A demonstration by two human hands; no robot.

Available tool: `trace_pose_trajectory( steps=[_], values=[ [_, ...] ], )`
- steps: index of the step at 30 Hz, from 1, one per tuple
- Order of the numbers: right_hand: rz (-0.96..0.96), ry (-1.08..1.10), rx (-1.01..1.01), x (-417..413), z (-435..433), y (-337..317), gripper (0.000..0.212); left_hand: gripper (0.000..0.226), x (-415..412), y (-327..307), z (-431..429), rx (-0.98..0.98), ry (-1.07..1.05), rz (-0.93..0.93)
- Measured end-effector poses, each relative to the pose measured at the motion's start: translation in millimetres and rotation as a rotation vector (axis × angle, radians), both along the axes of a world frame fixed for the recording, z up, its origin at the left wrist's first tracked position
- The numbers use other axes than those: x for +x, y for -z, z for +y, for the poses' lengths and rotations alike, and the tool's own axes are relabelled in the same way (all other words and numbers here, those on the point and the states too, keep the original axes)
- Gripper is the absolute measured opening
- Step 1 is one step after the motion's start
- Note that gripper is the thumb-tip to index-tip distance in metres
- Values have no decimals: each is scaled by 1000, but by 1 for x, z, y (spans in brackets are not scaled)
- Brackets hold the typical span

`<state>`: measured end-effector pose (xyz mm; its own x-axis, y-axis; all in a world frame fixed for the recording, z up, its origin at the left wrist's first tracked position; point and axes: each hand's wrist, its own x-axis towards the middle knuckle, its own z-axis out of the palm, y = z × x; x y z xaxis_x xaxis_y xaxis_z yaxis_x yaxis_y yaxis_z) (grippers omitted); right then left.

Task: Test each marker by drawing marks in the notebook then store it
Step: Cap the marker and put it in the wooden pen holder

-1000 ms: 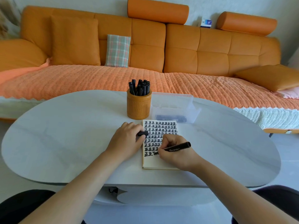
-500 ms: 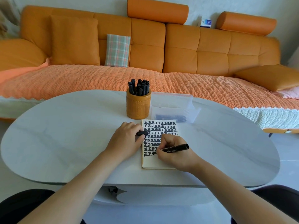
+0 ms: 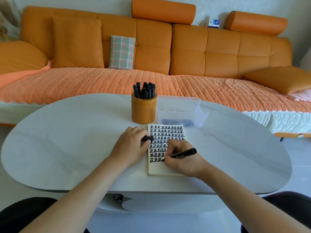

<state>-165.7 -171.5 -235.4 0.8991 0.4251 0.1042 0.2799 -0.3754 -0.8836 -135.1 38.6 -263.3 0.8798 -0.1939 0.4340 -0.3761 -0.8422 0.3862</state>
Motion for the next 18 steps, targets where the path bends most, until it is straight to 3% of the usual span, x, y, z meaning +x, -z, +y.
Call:
trace_pose_trajectory(
  steps=[7, 9, 14, 18],
  values=[
    [118, 146, 338, 6, -5, -5, 10, 14, 1, -1, 2, -34, -3, 35],
    [88, 189, 345, 11, -8, -9, 12, 15, 1, -4, 2, -64, -7, 30],
    [60, 112, 276, 23, -19, -25, 49, 23, 0, -14, 4, -118, 31, -48],
    [233, 106, 389, 30, -21, -35, 38, 20, -1, -20, 2, -154, 82, -72]
  ],
)
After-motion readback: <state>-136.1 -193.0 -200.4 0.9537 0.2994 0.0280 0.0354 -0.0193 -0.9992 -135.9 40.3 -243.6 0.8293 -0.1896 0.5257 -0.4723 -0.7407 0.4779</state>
